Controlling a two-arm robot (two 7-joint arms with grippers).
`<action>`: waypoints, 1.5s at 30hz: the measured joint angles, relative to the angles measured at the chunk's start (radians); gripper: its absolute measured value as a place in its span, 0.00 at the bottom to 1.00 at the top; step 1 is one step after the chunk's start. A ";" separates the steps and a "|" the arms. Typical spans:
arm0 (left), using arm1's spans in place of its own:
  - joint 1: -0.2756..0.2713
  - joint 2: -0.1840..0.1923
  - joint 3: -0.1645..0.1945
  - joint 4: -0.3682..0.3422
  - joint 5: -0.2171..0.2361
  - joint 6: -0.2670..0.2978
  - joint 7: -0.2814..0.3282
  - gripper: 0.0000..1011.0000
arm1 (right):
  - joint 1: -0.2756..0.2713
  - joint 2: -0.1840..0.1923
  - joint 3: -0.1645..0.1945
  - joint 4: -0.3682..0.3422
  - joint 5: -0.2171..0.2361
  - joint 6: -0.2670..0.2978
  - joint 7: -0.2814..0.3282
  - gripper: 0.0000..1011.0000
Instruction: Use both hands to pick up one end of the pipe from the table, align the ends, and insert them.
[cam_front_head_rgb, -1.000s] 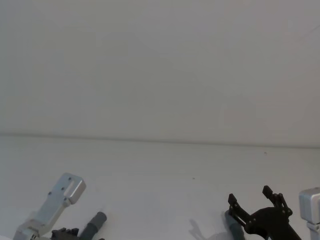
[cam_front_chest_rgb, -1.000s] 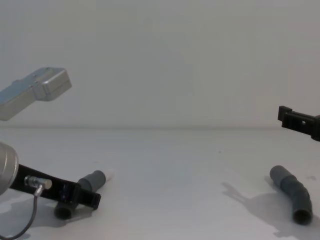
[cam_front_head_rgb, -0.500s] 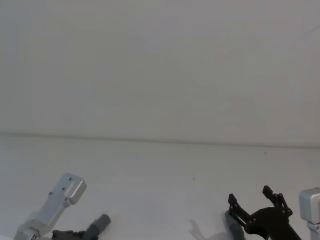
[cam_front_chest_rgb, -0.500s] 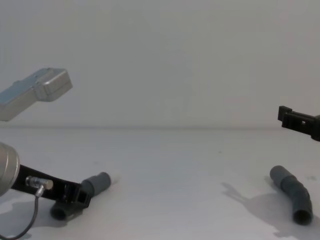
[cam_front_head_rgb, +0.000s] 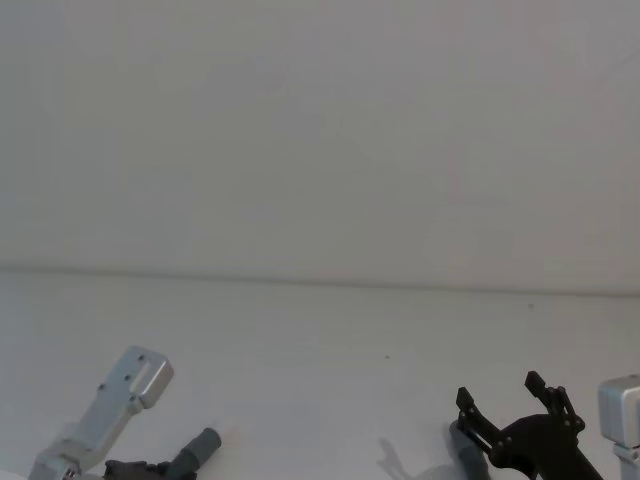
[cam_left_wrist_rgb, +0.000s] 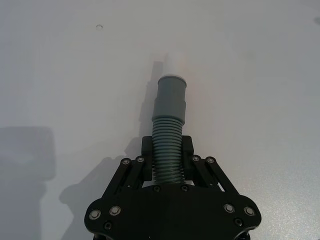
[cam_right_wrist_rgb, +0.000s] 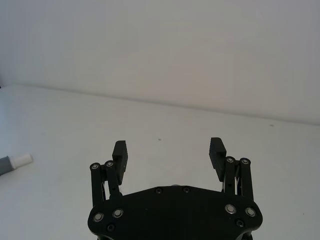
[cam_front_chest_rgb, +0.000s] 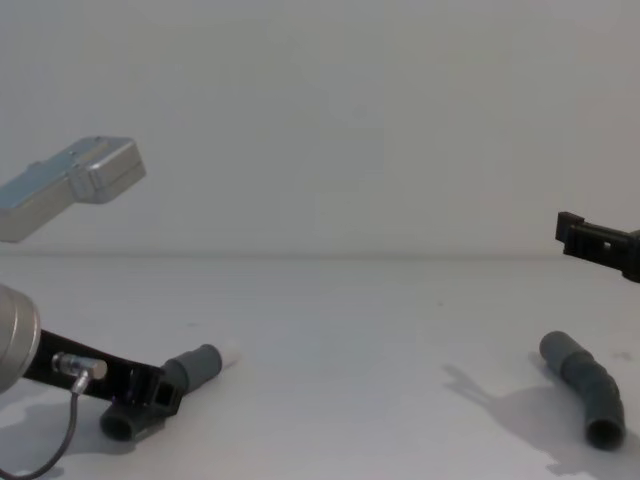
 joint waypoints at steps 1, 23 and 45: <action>0.000 0.000 0.000 0.000 0.000 0.000 0.000 0.30 | 0.000 0.000 0.000 0.000 0.000 0.000 0.000 0.99; 0.000 0.000 0.000 0.000 0.000 0.000 0.000 0.30 | -0.007 0.019 0.006 -0.010 0.015 0.009 0.040 0.99; 0.000 0.000 0.000 0.000 0.000 0.000 0.000 0.30 | -0.092 0.119 0.082 -0.124 0.085 0.128 0.140 0.99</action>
